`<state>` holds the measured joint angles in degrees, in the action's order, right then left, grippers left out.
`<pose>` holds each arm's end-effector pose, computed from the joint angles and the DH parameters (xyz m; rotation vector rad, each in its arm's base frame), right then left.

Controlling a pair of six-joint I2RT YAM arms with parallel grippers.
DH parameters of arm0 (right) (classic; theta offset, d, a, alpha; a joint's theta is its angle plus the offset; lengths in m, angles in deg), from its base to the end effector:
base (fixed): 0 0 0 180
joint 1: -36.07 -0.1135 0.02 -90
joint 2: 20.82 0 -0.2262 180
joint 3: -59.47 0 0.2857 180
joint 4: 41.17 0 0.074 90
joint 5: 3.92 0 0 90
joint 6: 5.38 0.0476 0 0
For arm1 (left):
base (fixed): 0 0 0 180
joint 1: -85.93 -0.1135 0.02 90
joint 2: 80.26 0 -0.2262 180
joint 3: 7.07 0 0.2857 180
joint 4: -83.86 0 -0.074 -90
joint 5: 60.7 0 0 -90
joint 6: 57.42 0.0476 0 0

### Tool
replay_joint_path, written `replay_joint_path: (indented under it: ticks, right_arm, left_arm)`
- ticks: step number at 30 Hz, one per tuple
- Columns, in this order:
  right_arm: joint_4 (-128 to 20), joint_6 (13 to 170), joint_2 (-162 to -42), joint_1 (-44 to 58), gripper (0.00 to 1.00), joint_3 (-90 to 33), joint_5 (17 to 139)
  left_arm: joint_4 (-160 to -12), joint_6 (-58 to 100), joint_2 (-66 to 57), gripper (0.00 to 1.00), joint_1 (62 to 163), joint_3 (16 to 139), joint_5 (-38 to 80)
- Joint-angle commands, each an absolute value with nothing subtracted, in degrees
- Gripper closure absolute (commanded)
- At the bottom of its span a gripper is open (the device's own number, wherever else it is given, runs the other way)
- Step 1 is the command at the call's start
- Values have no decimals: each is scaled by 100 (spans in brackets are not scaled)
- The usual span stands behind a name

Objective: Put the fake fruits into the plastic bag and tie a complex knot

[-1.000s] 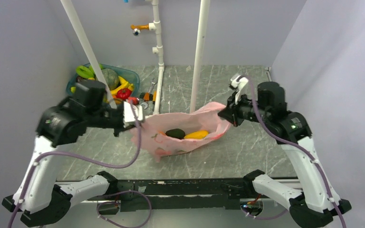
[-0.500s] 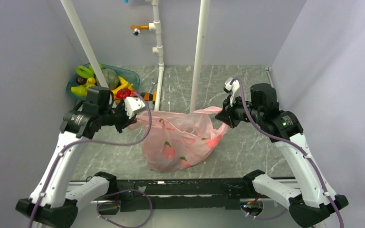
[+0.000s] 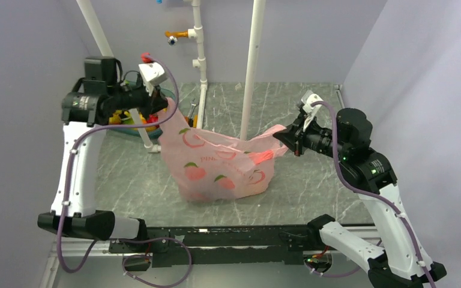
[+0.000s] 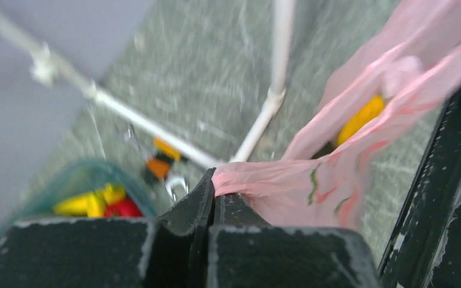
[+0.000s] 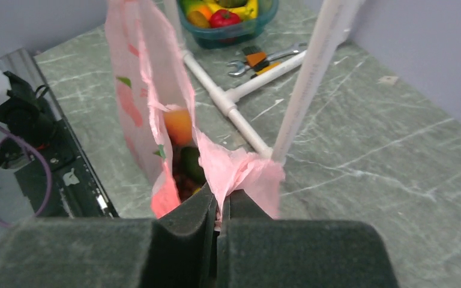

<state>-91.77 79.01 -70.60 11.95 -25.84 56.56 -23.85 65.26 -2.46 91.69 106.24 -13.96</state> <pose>0.1893 0.1104 0.4222 -0.8213 1.6633 0.6969 0.2870 -0.0617 0.4355 1.0471 1.7808 -0.5451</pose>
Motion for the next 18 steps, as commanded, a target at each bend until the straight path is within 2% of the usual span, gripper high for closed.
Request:
replay_joint_path:
  ticks: [1, 4, 6, 9, 11, 15, 18]
  right_arm:
    - [-9687, 7572, -7004, 1199, 100, -3197, 6333]
    - [-9998, 7831, -7200, 1198, 100, -3382, 6331]
    - [-9806, 7981, -7174, 1198, 100, -3150, 6200]
    - [-9447, 8012, -7143, 1198, 100, -2796, 6015]
    - [-9306, 7971, -7160, 1201, 100, -2746, 5992]
    - [-9557, 7971, -7217, 1199, 100, -3456, 5721]
    - [-9500, 8179, -6980, 1197, 100, -3705, 5821]
  left_arm:
    - [-1762, 6995, -647, 100, 9164, 11384, -3202]
    - [-1681, 7683, -1122, 100, 9148, 10114, -3038]
    - [-2167, 7693, -1360, 100, 9135, 9184, -2689]
    - [-2236, 7851, -1328, 100, 9096, 8611, -2264]
    - [-2077, 7789, -1217, 100, 9032, 8836, -2205]
    - [-1348, 7401, -1101, 100, 8953, 10423, -2875]
    - [-1706, 6567, -1196, 100, 8955, 10949, -2971]
